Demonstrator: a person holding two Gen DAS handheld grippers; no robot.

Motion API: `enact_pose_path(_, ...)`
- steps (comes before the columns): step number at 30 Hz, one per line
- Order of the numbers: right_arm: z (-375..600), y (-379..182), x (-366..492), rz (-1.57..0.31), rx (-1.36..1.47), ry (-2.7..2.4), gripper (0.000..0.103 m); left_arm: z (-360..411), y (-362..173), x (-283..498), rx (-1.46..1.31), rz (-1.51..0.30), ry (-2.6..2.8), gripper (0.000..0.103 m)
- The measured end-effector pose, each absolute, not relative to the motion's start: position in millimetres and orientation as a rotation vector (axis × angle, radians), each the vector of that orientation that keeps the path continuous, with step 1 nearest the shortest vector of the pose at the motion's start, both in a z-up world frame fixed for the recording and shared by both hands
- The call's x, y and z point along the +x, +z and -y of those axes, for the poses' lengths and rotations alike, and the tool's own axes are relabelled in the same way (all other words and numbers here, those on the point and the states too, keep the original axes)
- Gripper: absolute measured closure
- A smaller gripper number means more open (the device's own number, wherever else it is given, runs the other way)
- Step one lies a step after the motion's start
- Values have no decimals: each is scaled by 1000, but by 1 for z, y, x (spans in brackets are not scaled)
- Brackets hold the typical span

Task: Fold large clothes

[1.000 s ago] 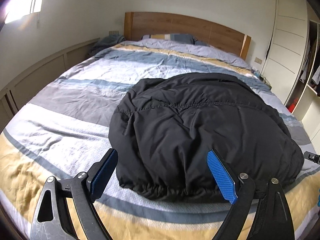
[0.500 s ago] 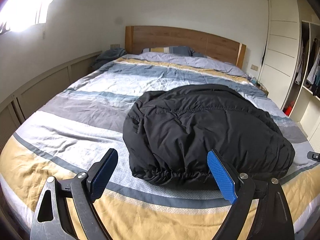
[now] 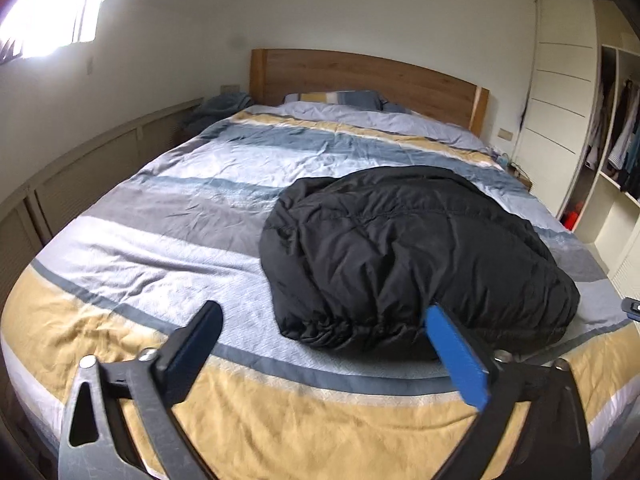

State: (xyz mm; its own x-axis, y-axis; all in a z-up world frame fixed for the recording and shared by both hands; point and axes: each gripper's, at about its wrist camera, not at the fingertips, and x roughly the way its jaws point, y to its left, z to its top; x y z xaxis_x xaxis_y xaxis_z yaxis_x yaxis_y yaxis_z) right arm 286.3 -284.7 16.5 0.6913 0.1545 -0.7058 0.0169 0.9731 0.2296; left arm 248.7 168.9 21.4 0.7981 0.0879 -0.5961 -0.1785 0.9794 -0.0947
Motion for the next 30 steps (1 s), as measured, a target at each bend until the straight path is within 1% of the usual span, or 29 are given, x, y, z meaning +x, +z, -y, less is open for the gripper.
enact_pose_path(7,305,18,299,-811,283,63,23,-206,10,258,-223,-682,174,1)
enact_pose_path(13,310,10,333,-823,334,109,22,-242,-2,293,-319,-752,117,1)
enact_pose_path(22,330,-46,422,-930,466,114,21,-290,-31,388,-458,-858,50,1)
enact_pose_path(30,349,-106,482,-1045,554,118,20,-293,-76,467,-464,-967,18,1)
